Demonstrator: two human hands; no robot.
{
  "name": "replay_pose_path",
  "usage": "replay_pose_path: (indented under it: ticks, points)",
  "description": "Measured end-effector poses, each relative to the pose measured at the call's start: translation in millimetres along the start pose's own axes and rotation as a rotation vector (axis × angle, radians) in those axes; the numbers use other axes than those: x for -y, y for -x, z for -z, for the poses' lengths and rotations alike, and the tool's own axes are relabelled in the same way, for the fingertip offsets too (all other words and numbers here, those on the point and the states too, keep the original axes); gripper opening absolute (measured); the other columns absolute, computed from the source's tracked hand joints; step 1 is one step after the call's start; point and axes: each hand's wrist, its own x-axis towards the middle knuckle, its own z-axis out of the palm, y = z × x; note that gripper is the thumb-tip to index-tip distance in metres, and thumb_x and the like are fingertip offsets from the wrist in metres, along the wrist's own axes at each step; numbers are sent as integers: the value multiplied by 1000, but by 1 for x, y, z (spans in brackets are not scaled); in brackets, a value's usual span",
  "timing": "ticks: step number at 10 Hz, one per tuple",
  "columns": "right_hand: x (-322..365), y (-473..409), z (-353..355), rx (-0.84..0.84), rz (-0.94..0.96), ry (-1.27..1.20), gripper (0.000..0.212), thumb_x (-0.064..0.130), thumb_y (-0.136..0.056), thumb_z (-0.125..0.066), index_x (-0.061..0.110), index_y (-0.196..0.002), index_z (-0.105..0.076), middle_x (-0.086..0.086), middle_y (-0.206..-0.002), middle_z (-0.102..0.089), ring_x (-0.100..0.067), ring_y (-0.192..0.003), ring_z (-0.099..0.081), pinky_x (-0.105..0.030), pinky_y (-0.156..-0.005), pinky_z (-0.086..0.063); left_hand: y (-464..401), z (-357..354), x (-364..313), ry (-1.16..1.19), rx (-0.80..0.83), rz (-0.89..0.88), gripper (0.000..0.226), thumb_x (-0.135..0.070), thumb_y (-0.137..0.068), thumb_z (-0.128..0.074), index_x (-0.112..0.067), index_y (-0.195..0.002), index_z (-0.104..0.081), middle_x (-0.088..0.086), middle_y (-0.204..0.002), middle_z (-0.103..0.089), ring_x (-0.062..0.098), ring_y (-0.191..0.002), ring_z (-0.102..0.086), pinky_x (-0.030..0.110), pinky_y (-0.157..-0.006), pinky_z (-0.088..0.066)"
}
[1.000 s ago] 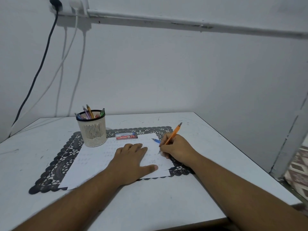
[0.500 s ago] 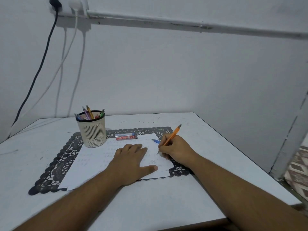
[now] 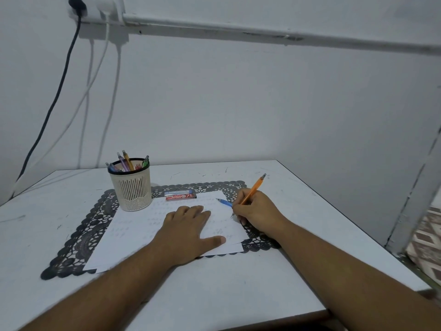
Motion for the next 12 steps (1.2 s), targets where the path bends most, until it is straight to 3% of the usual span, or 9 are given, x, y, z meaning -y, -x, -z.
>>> replay_pose_path:
  ticks: [2,5,6,8,9,10,12]
  points:
    - [-4,-1,0,33,-21,23,8,3,-90,-67,6,-84,-63,-23,-83,-73,-16,-61,-65,-29,-65,-57,1,2,-1,0,5,0,92,-88,-87,-28,-34,-161,-21,-8,-170,-14,20,-154,-11,47,-123,-13]
    - [0,0,0,20,-24,47,14,1,-90,-65,9,-79,-61,-21,-77,-72,-16,-56,-63,-27,-58,-53,2,3,-2,-7,-5,-1,91,-87,-87,-29,-34,-161,-22,-7,-170,-16,20,-154,-13,47,-123,-15]
    - [0,0,0,30,-23,79,13,3,-88,-67,11,-79,-63,-16,-76,-71,-14,-61,-65,-30,-65,-56,2,2,-2,0,4,2,92,-88,-87,-29,-34,-161,-21,-7,-170,-15,21,-154,-12,47,-123,-14]
    - [0,1,-2,24,-19,85,13,5,-87,-67,12,-77,-63,-22,-81,-72,-19,-65,-65,-33,-67,-56,1,2,-1,-3,1,0,92,-88,-86,-28,-34,-161,-21,-7,-170,-15,20,-154,-12,48,-123,-14]
    - [0,1,-1,-1,-30,55,12,1,-90,-65,9,-81,-62,-26,-86,-72,-13,-61,-67,-22,-60,-54,1,2,-1,-1,2,0,92,-88,-86,-28,-34,-161,-21,-8,-170,-15,20,-154,-12,47,-123,-14]
    - [0,1,-2,18,-25,68,11,3,-89,-67,9,-81,-62,-19,-76,-69,-12,-60,-64,-22,-60,-53,2,2,-1,-2,3,-3,92,-88,-87,-28,-34,-161,-21,-7,-170,-15,20,-154,-12,47,-123,-14]
    - [0,5,-1,29,-2,56,7,4,-90,-66,3,-84,-63,-22,-79,-69,-10,-56,-61,-24,-57,-51,1,1,-1,-7,-2,-2,92,-89,-86,-28,-34,-161,-21,-8,-170,-15,20,-154,-12,48,-123,-15]
